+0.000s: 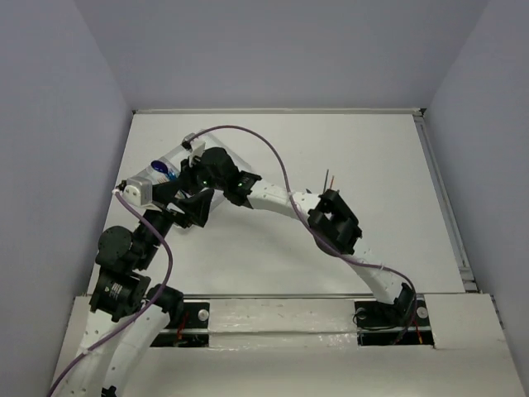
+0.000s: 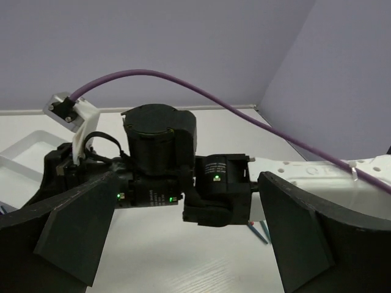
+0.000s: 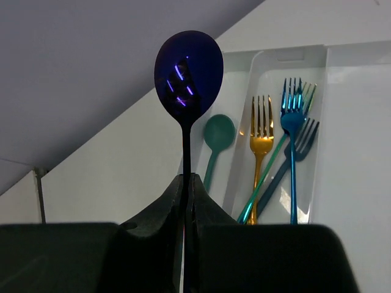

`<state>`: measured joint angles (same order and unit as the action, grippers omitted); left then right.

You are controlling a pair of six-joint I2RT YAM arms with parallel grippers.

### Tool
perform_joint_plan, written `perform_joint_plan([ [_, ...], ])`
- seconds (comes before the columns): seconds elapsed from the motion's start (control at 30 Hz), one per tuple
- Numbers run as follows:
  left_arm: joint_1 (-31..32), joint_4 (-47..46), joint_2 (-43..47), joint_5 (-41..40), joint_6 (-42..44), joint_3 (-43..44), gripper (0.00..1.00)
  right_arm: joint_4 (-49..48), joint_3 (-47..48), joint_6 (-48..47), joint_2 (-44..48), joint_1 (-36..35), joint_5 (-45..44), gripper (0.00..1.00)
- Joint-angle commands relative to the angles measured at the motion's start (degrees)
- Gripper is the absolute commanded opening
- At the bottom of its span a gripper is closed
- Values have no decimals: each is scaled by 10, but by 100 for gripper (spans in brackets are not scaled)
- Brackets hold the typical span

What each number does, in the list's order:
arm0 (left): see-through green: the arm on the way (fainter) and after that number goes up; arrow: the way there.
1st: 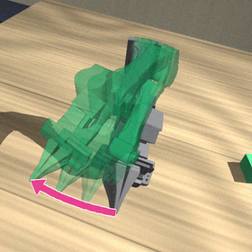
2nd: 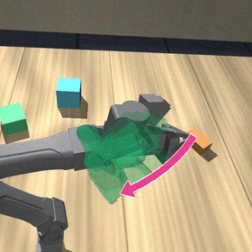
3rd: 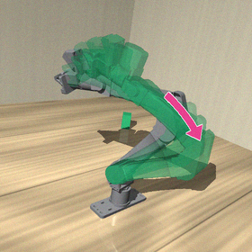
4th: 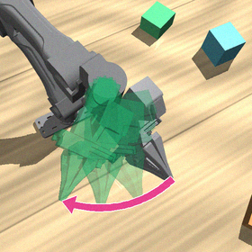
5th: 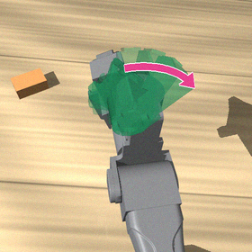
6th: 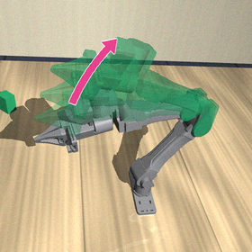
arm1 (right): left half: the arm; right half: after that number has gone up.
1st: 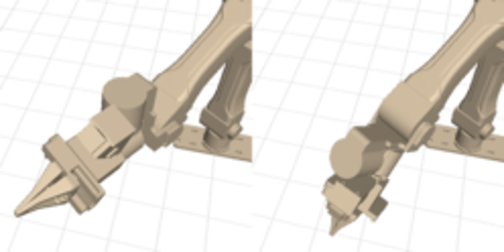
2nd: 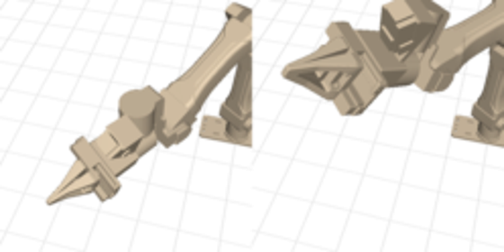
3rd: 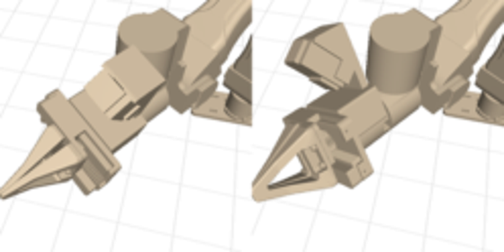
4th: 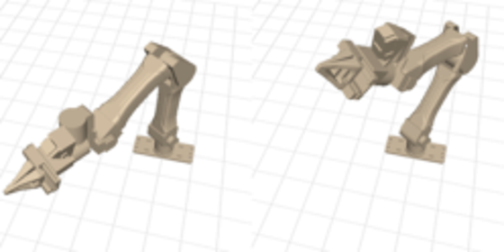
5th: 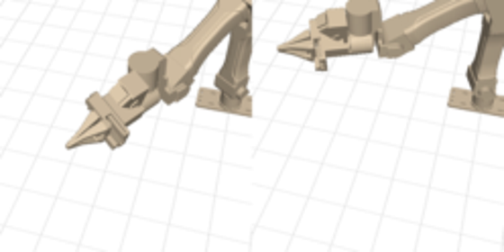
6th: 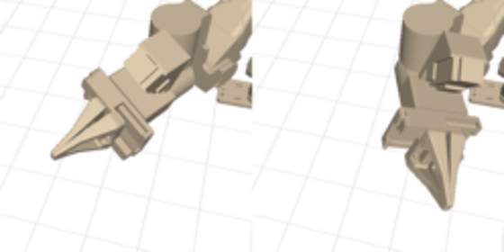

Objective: Sort the eating utensils into containers

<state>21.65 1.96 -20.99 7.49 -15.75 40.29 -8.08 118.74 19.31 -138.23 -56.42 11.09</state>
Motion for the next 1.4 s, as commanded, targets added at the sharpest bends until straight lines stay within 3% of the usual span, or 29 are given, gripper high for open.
perform_joint_plan([
  [0.0, -8, -34, 0, 5, -1, 16, 99, -12, 115, 5, -55, -16, 43, 1],
  [0.27, -8, -35, 2, 8, -2, 15, 99, -21, 242, -16, -162, -28, 24, 0],
  [0.7, -8, -34, 3, 6, -1, 15, 99, -12, 225, -11, -175, -33, 2, 2],
  [0.83, -8, -34, 3, 7, -1, 15, 99, -45, 158, -6, -156, -39, -5, 18],
  [1.0, -8, -35, 1, 8, -1, 15, 99, -39, 148, -12, -140, -39, -8, 34],
  [1.37, -8, -35, -7, 10, -2, 14, 99, -101, 36, -17, -41, -39, -20, 40],
])
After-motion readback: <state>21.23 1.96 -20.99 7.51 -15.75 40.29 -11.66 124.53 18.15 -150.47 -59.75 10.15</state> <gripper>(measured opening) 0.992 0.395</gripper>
